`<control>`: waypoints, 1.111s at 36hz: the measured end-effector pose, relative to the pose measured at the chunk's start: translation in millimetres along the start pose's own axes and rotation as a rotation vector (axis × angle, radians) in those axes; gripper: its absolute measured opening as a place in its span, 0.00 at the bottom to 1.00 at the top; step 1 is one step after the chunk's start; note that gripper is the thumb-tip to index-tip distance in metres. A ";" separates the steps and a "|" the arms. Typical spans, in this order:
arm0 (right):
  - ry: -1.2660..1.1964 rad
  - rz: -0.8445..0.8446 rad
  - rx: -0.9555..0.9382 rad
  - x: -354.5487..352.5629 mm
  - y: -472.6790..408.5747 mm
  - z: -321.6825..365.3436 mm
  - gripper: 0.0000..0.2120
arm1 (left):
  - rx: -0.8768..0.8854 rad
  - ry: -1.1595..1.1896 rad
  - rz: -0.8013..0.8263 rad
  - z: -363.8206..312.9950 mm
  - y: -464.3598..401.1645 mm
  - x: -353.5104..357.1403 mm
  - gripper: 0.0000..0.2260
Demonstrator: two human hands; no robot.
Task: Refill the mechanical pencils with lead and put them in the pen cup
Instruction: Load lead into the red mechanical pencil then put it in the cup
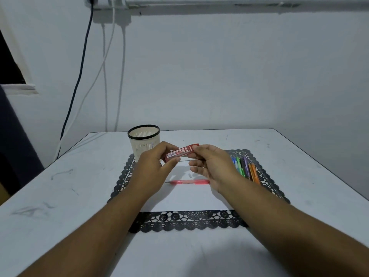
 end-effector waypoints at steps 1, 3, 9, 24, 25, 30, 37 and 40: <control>-0.004 -0.008 0.000 -0.2 0.1 0.2 0.05 | 0.004 -0.002 -0.003 0.9 -0.4 0.2 0.08; -0.030 -0.016 0.010 -0.1 0.4 0.7 0.05 | 0.006 0.009 -0.002 1.8 -1.6 -0.6 0.08; -0.103 -0.017 0.038 -0.2 -1.5 -1.0 0.05 | 0.011 0.029 -0.006 2.3 -2.8 -1.9 0.08; 0.228 -0.023 -0.232 -3.3 0.1 12.6 0.05 | -0.047 -0.099 -0.015 3.1 -3.6 -1.1 0.06; 0.247 -0.010 -0.254 -3.0 0.4 12.7 0.04 | -0.059 -0.101 -0.014 2.5 -3.2 -1.4 0.06; 0.311 0.042 -0.335 -2.4 -0.2 11.4 0.02 | -0.094 -0.122 0.005 1.9 -2.3 -1.1 0.06; 0.248 0.032 -0.351 -0.5 2.5 15.1 0.03 | -0.101 -0.105 0.056 4.6 -3.0 4.4 0.08; 0.228 0.032 -0.358 -0.3 3.8 17.3 0.05 | -0.099 -0.083 0.071 4.3 -2.5 5.8 0.08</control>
Point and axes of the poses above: each hand's wrist, its own y-axis away from the middle knuckle, its own x-axis out of the palm, z = x × y, the point moved 2 cm from there along -y, towards the middle knuckle, and after that the axes turned 9 degrees about -x, right-handed, at the moved point
